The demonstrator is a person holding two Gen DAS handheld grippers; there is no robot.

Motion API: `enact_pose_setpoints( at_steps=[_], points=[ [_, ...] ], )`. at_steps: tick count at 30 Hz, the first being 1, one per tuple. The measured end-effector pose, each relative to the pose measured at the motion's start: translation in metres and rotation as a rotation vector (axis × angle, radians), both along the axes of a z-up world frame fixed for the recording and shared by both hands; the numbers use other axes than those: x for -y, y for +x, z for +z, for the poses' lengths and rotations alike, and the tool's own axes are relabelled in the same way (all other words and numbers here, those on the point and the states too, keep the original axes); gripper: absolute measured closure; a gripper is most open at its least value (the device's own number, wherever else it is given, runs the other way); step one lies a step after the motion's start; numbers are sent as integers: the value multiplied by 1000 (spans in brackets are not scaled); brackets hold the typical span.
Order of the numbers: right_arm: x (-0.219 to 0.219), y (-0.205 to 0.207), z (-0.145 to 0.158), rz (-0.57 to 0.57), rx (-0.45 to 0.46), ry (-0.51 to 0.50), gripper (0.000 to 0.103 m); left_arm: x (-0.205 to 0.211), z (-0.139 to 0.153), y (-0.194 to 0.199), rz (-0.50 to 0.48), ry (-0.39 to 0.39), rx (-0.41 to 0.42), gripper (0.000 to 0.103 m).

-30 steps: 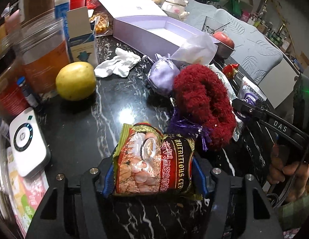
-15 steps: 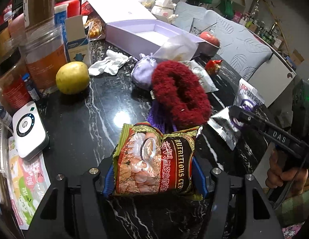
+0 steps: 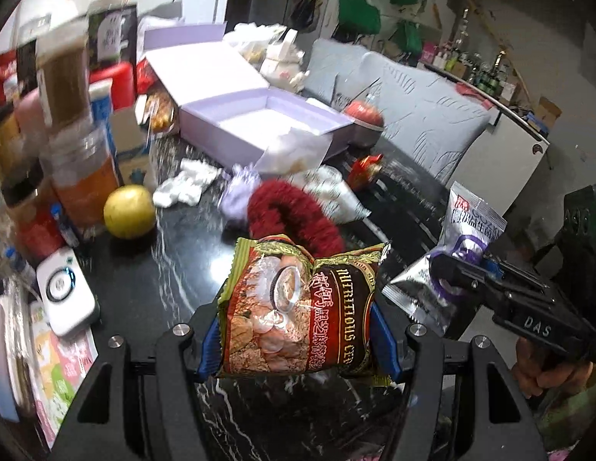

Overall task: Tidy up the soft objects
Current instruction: 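Lift both held packets and carry them over the lavender gift box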

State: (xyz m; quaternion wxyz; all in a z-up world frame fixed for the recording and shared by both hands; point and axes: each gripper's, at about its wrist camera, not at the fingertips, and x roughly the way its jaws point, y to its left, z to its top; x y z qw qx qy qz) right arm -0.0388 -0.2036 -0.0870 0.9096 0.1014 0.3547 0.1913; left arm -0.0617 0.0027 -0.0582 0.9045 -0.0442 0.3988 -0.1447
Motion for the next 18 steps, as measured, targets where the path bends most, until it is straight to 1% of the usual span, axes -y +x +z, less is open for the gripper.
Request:
enact_pose_setpoints(
  at_steps=[4, 9, 12, 18],
  points=[
    [0, -6, 15, 10, 38, -8, 62, 4, 19, 1, -16, 1, 55, 40],
    [2, -10, 35, 13, 86, -33, 62, 9, 37, 9, -36, -11, 104, 40],
    [2, -9, 47, 18, 118, -51, 62, 12, 47, 16, -45, -21, 131, 40],
    [4, 2, 72, 23, 179, -74, 62, 18, 70, 32, -50, -8, 203, 40]
  ],
)
